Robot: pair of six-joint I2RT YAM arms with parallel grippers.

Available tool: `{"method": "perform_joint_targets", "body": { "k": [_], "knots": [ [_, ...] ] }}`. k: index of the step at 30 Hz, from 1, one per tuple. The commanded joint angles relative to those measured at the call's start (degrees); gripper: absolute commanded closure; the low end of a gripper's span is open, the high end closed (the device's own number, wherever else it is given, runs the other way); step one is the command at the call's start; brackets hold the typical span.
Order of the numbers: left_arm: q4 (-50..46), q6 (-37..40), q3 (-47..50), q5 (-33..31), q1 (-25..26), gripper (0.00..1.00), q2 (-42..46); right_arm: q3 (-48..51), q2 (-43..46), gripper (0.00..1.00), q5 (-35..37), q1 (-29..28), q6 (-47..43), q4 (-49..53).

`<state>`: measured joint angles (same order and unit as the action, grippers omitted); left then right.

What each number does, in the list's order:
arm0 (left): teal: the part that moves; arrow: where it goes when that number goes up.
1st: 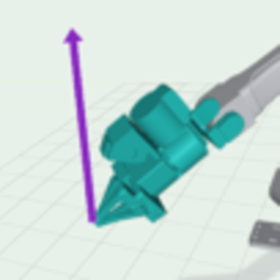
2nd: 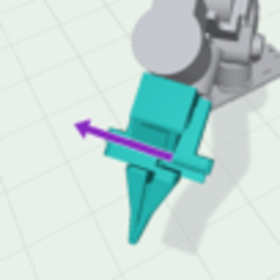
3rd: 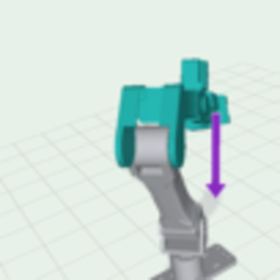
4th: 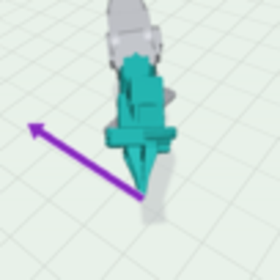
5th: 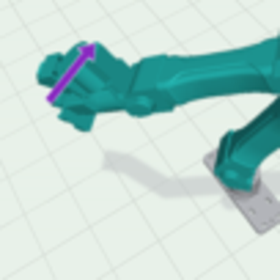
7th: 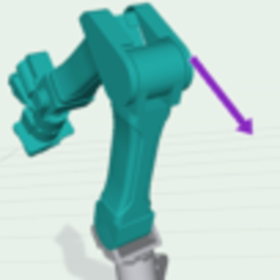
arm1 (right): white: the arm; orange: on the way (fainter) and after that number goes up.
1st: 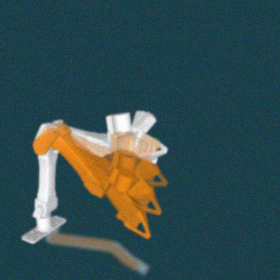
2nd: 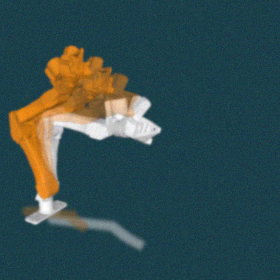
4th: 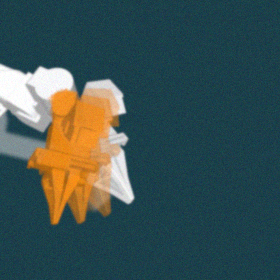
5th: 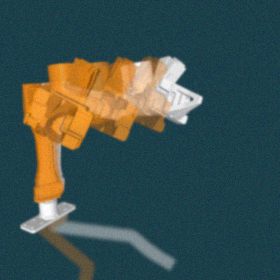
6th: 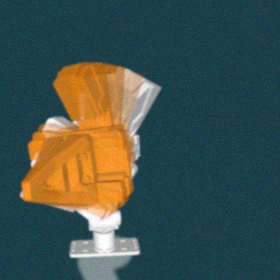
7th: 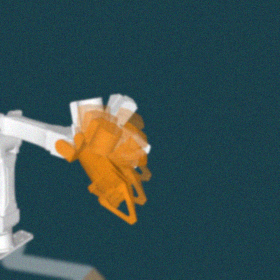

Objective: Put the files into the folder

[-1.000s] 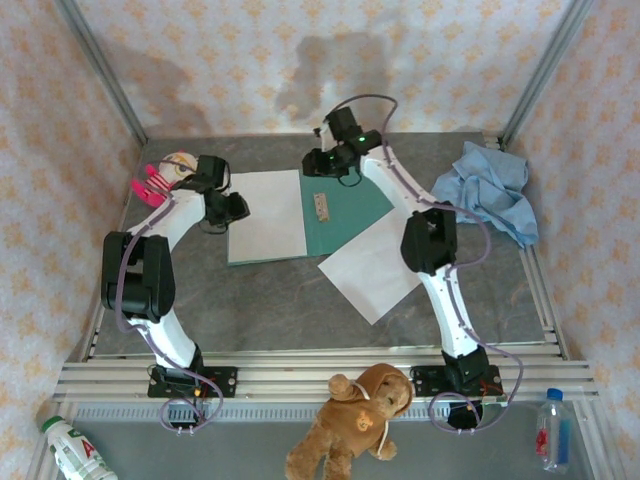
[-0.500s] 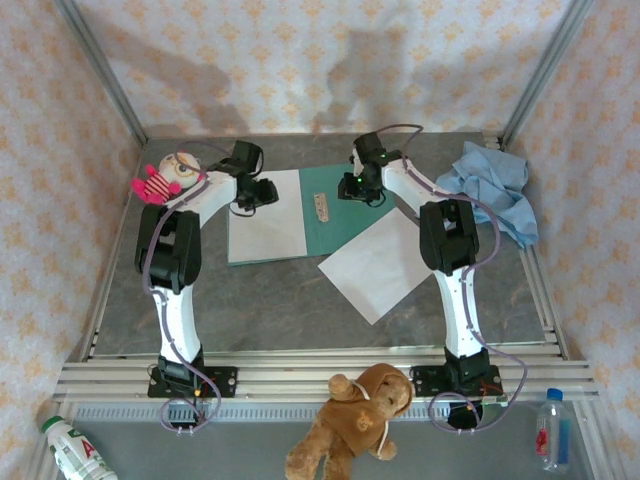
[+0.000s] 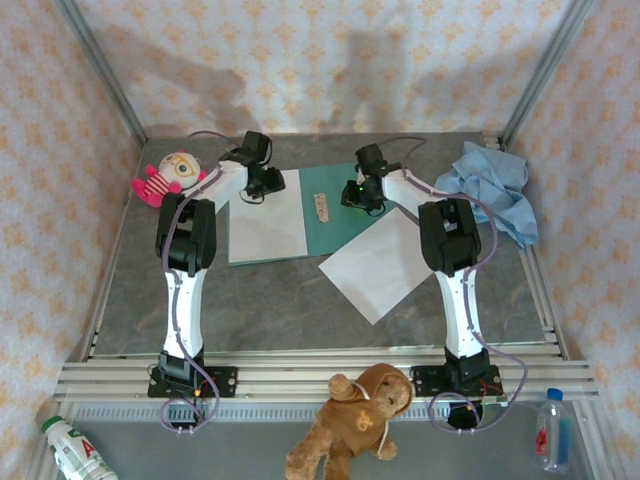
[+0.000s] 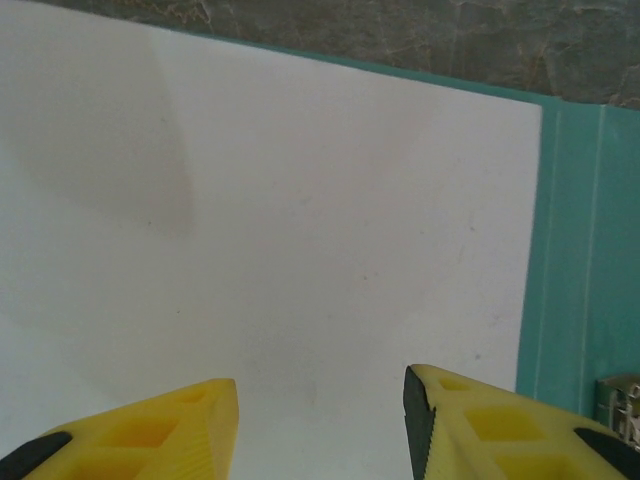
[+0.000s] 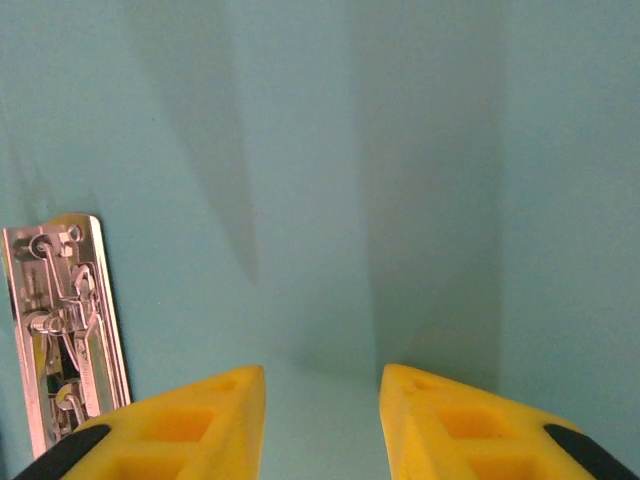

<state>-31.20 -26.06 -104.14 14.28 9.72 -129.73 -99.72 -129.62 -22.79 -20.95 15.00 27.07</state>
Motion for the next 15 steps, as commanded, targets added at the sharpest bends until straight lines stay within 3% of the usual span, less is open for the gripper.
{"method": "perform_joint_targets", "body": {
  "k": [1,15],
  "knots": [
    [-3.25,-1.42,-1.97,-2.55,-0.03,0.52,-1.55,3.47,1.7,0.63,2.63,-0.12,3.21,-1.26],
    [-4.92,-2.98,-0.22,-5.05,-0.4,0.53,-1.46,8.36,3.33,0.64,4.41,-0.16,7.59,-4.3]
  ]
}}
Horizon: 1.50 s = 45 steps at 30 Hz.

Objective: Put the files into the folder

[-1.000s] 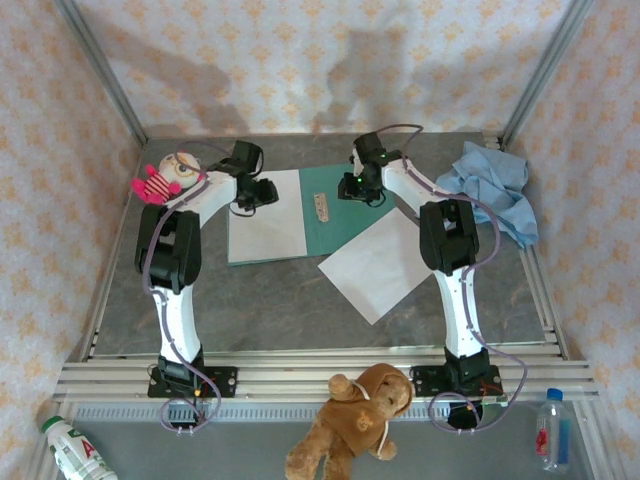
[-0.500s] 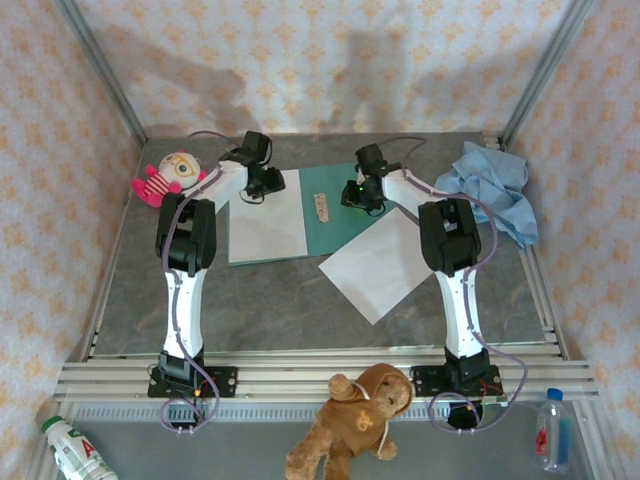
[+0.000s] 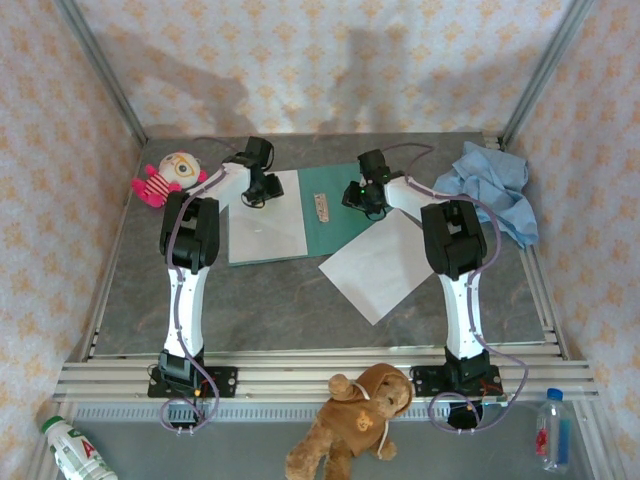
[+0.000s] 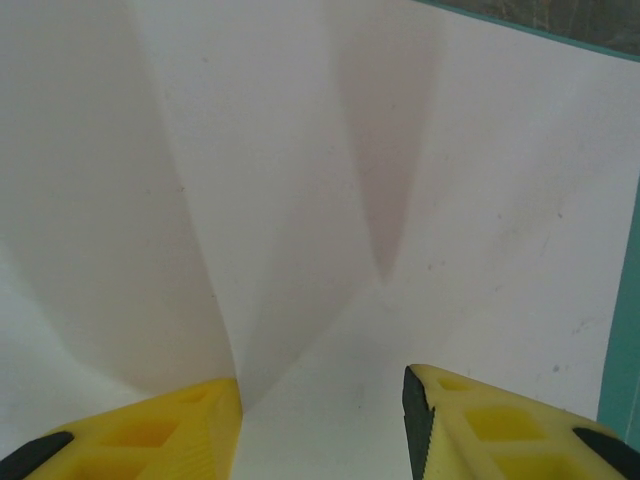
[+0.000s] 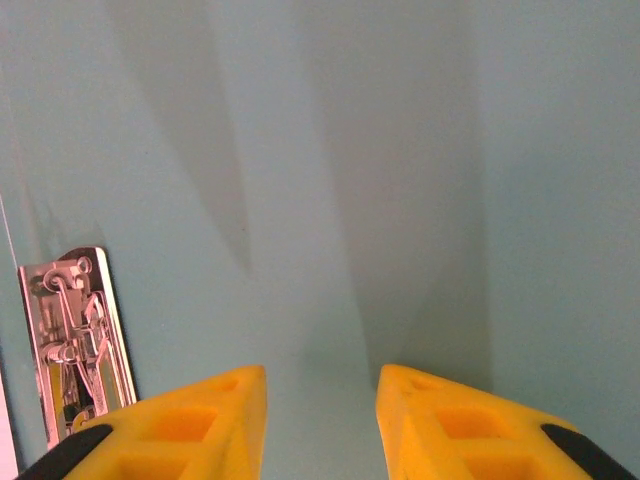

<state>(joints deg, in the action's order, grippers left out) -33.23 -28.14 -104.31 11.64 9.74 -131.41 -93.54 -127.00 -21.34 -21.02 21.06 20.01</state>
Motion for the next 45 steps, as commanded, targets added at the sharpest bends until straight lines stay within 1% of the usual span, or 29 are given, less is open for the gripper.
{"method": "perform_joint_targets", "body": {
  "k": [1,14,19,28,41,45],
  "knots": [
    [-2.91,-0.98,-0.01,-2.46,-0.42,0.53,0.48,2.26,0.7,0.64,2.97,-0.13,1.75,2.75],
    [0.07,-1.57,3.65,3.33,-0.16,0.55,2.8,2.75,1.06,0.65,3.58,-0.7,3.59,1.83],
    [1.05,-1.37,4.85,4.6,-0.07,0.56,3.42,2.46,0.88,0.65,3.77,-0.96,3.99,1.84],
    [-0.6,-2.13,6.21,1.24,-0.77,0.56,4.08,2.48,1.14,0.66,4.8,-1.03,4.38,2.29],
    [-1.02,-2.18,7.81,-0.56,-1.65,0.57,5.54,2.31,1.14,0.66,4.91,-1.03,4.57,2.58],
    [-1.31,-2.17,7.59,-0.2,-2.0,0.57,5.73,2.26,1.14,0.66,4.86,-0.98,4.6,2.67]
  ]
}}
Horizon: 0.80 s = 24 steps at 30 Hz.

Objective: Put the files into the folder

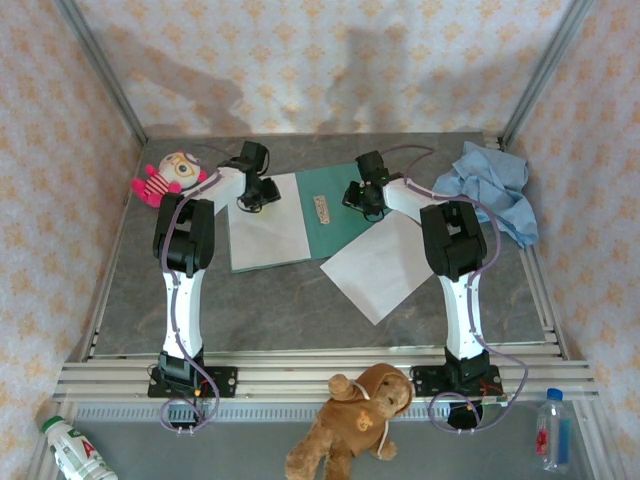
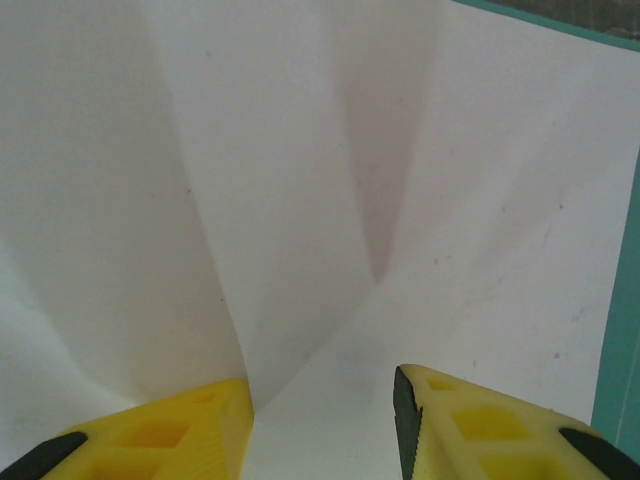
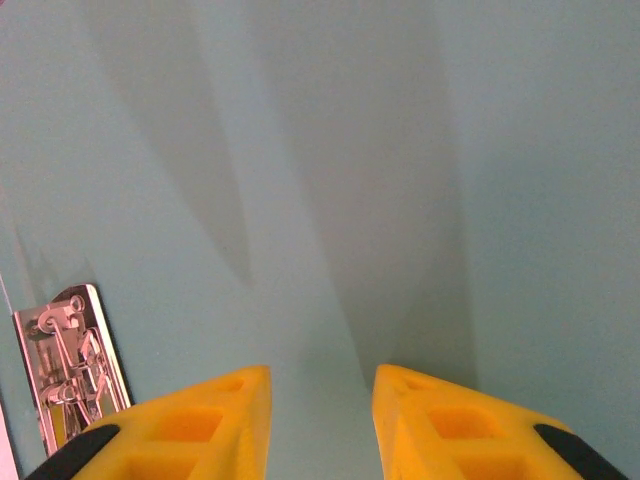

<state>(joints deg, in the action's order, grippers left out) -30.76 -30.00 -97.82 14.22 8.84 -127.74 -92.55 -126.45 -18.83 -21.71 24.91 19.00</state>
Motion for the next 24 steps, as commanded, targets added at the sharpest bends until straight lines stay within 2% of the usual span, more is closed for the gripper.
{"method": "perform_joint_targets", "body": {
  "k": [1,17,24],
  "knots": [
    [-3.95,-0.32,0.99,-3.02,-1.15,0.57,2.07,1.32,0.51,0.66,2.31,-0.29,0.75,3.68],
    [-2.11,0.41,1.0,2.35,-0.67,0.57,1.65,1.06,0.25,0.67,2.13,-0.3,1.02,3.69],
    [-3.15,0.73,0.84,1.13,-0.49,0.56,2.72,0.77,0.24,0.67,2.13,-0.36,1.2,4.02]
  ]
}}
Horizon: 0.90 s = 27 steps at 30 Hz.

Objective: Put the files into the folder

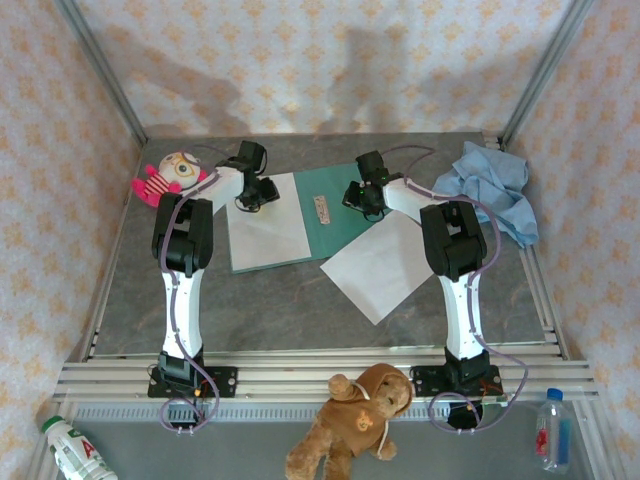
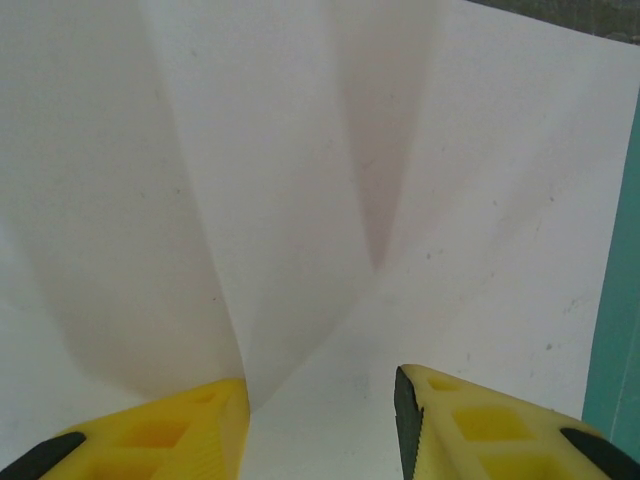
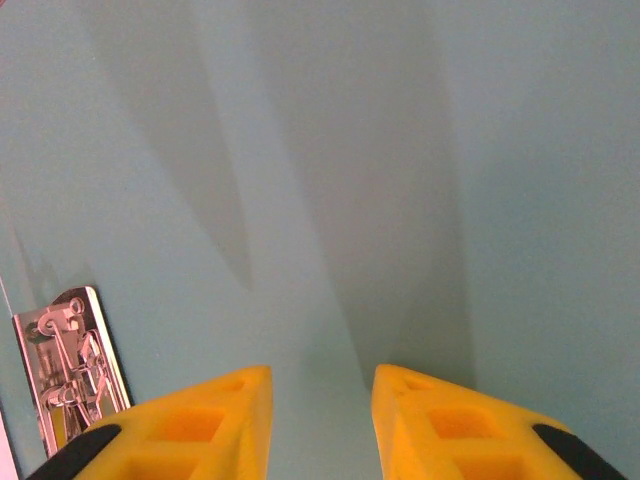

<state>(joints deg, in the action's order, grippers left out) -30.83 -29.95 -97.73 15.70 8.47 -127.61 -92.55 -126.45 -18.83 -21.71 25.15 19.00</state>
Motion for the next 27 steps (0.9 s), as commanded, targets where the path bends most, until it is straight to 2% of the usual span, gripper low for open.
{"method": "perform_joint_targets", "body": {
  "k": [1,16,22,27],
  "knots": [
    [-3.26,0.69,0.64,-0.62,-0.17,0.56,2.78,0.7,0.24,0.67,2.13,-0.41,0.96,4.03],
    [-8.53,2.09,-2.57,-2.19,-0.16,0.5,7.05,0.18,-0.11,0.67,1.99,-0.84,1.39,4.18],
    [-9.66,1.79,1.31,-1.95,0.95,0.5,12.28,-0.17,-0.02,0.67,1.91,-0.98,1.54,4.64],
    [-8.27,0.53,10.21,-1.18,3.39,0.51,19.61,-0.34,0.21,0.67,1.52,-1.02,1.75,4.73]
  ]
}}
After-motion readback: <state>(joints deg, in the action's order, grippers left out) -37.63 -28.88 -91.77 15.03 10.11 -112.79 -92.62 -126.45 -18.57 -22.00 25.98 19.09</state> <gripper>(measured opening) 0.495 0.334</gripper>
